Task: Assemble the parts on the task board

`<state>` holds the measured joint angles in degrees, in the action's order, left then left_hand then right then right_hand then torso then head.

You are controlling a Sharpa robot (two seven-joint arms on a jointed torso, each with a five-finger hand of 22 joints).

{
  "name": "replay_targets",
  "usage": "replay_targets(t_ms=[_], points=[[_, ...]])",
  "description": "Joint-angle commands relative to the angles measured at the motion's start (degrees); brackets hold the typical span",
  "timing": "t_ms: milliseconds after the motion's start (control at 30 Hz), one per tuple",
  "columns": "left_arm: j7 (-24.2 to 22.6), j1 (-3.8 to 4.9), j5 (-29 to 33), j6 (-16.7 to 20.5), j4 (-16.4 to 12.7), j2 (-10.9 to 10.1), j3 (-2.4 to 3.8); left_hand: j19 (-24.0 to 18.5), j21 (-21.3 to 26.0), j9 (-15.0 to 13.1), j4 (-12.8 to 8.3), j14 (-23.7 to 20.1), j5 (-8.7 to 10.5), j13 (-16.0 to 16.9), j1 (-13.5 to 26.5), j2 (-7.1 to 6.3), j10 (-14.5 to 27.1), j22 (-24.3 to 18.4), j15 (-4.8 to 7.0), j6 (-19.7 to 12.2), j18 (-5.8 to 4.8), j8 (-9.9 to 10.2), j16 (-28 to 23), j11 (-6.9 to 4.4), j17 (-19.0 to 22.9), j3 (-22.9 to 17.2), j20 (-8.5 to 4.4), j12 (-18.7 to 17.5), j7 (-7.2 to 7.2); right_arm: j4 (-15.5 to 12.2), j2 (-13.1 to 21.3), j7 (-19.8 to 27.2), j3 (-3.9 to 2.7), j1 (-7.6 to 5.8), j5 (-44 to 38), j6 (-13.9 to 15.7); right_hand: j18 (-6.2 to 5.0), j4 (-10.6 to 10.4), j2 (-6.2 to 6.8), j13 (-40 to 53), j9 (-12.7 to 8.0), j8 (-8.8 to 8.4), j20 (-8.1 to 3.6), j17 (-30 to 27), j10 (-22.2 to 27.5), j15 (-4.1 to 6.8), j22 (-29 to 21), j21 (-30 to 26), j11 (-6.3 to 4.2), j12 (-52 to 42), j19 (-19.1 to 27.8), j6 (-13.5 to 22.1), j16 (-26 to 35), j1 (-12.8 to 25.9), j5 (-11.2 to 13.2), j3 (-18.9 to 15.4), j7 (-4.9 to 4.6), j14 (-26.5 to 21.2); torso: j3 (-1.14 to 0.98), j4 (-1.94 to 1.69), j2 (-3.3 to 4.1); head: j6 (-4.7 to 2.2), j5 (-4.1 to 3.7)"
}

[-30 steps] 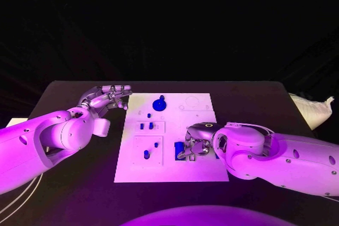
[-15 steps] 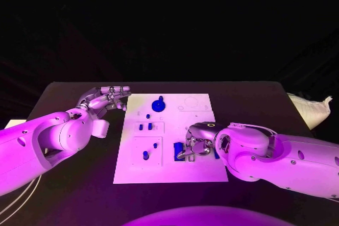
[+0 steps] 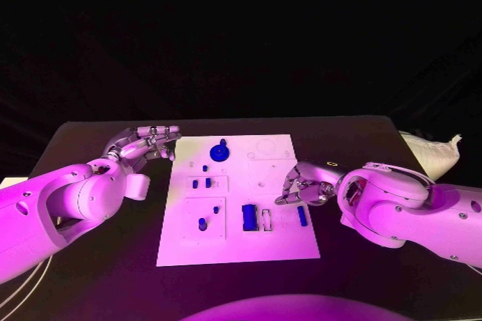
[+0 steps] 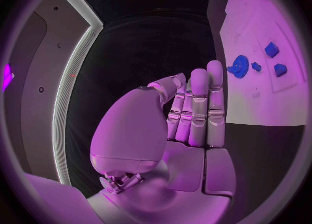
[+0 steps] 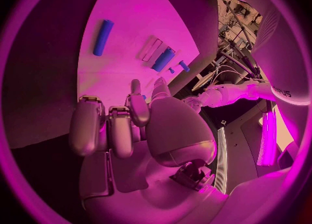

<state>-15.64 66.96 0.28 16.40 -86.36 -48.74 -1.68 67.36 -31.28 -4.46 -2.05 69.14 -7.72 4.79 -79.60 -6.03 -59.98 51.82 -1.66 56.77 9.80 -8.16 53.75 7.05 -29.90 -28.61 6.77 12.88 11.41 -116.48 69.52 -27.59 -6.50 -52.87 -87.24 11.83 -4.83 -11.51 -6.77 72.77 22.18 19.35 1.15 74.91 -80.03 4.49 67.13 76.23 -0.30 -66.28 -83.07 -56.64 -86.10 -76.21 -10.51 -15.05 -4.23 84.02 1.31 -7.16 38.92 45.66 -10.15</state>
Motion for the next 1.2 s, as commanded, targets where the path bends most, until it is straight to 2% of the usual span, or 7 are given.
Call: replay_targets(t_ms=[33, 133, 233, 333, 467, 600, 1200], points=[[-1.35, -0.07, -0.12, -1.06, -0.15, 0.13, -0.01, 0.06, 0.23, 0.09, -0.28, -0.56, -0.19, -0.06, 0.34, 0.07, 0.45, -0.08, 0.01, -0.37, 0.64, -0.22, 0.24, 0.11, 0.1, 0.14, 0.29, 0.29, 0.06, -0.06, 0.63, 0.51, 0.05, 0.05, -6.95, -1.81, 0.3, 0.51, -0.59, -0.06, -0.52, -1.17, 0.39, 9.86, -0.22, -0.24, 0.04, -0.35, 0.07, 0.42, -0.19, -1.04, 0.1, -1.15, 3.15, 0.59, -0.12, 4.84, -0.18, 0.53, -0.13, -0.17, -0.31], [-1.46, -0.13, -0.25, -1.09, -0.31, 0.13, -0.01, 0.06, 0.24, 0.09, -0.26, -0.57, -0.19, -0.06, 0.36, 0.09, 0.45, -0.08, 0.01, -0.37, 0.64, -0.24, 0.24, 0.11, 0.11, 0.14, 0.29, 0.31, 0.06, 0.12, 1.04, -0.91, 0.13, 0.21, -8.64, -4.14, 0.21, -0.59, -0.76, -0.52, -1.04, -2.44, 0.51, 9.22, 0.0, -0.43, -0.56, -0.78, 0.34, 1.14, -0.01, -0.82, 0.62, 0.37, 5.64, 0.47, -0.45, 4.69, -0.14, 0.58, -0.14, -0.8, -1.22], [-1.45, -0.16, -0.44, -1.07, -0.44, 0.1, -0.02, 0.06, 0.24, 0.09, -0.23, -0.57, -0.19, -0.06, 0.4, 0.14, 0.44, -0.08, 0.0, -0.35, 0.63, -0.26, 0.24, 0.11, 0.12, 0.14, 0.3, 0.34, 0.06, 0.32, 1.23, -1.94, 0.2, 0.53, -9.52, -6.04, 0.14, -1.21, -0.81, -0.67, -1.35, -3.25, 0.62, 8.84, 0.03, -0.52, -0.87, -1.03, 0.44, 1.4, 0.09, -1.04, 0.93, 1.15, 6.49, 0.51, -0.54, 4.61, -0.15, 0.51, -0.07, -0.87, -1.83], [-1.45, -0.18, -0.56, -1.03, -0.51, 0.05, -0.02, 0.06, 0.24, 0.09, -0.22, -0.57, -0.19, -0.06, 0.42, 0.14, 0.45, -0.08, 0.0, -0.35, 0.63, -0.27, 0.24, 0.11, 0.12, 0.15, 0.3, 0.35, 0.06, 0.46, 1.14, -2.78, 0.25, 1.25, -10.47, -6.79, 0.08, -1.38, -0.87, -0.77, -1.42, -3.44, 0.64, 8.58, 0.05, -0.52, -1.18, -1.25, 0.43, 1.57, 0.18, -1.37, 1.15, 1.33, 6.59, 0.59, -0.49, 4.55, -0.16, 0.61, -0.09, -0.68, -1.78], [-1.46, -0.19, -0.62, -1.09, -0.6, -0.01, -0.02, 0.05, 0.26, 0.09, -0.17, -0.57, -0.18, -0.06, 0.51, 0.19, 0.46, -0.09, -0.02, -0.35, 0.62, -0.29, 0.25, 0.12, 0.14, 0.16, 0.31, 0.38, 0.07, 0.64, 1.09, -3.53, 0.28, 1.89, -11.72, -6.27, -0.03, -1.74, -0.77, -0.98, -1.53, -3.87, 0.63, 8.46, 0.18, -0.45, -1.69, -1.64, 0.31, 1.97, 0.31, -2.33, 1.28, 1.59, 5.29, 0.82, -0.33, 4.52, -0.23, 0.42, -0.04, -0.48, -2.19], [-1.49, -0.2, -0.65, -1.07, -0.64, -0.15, -0.02, 0.05, 0.26, 0.09, -0.13, -0.57, -0.18, -0.07, 0.58, 0.2, 0.48, -0.09, -0.03, -0.37, 0.62, -0.31, 0.26, 0.13, 0.15, 0.18, 0.32, 0.41, 0.07, 0.87, 1.2, -4.07, 0.29, 2.19, -12.9, -6.69, -0.03, -1.85, -0.63, -0.94, -1.5, -3.93, 0.6, 8.51, 0.14, -0.38, -1.7, -1.67, 0.21, 1.96, 0.28, -2.89, 1.25, 1.63, 4.95, 0.92, -0.2, 4.54, -0.08, 0.41, -0.12, -0.12, -2.43], [-1.42, -0.21, -0.7, -1.05, -0.74, -0.57, -0.02, 0.05, 0.26, 0.09, -0.13, -0.57, -0.18, -0.07, 0.58, 0.2, 0.48, -0.09, -0.03, -0.37, 0.62, -0.31, 0.26, 0.13, 0.15, 0.18, 0.32, 0.41, 0.07, 1.09, 1.64, -4.71, 0.33, 3.4, -14.2, -8.42, -0.04, -1.71, 0.03, -0.85, -1.24, -3.91, 0.33, 8.67, 0.0, -0.05, -1.75, -1.77, -0.2, 1.94, 0.16, -4.57, 1.15, 1.19, 3.98, 1.39, 0.29, 4.6, -0.1, 0.35, -0.09, 0.18, -2.7]])
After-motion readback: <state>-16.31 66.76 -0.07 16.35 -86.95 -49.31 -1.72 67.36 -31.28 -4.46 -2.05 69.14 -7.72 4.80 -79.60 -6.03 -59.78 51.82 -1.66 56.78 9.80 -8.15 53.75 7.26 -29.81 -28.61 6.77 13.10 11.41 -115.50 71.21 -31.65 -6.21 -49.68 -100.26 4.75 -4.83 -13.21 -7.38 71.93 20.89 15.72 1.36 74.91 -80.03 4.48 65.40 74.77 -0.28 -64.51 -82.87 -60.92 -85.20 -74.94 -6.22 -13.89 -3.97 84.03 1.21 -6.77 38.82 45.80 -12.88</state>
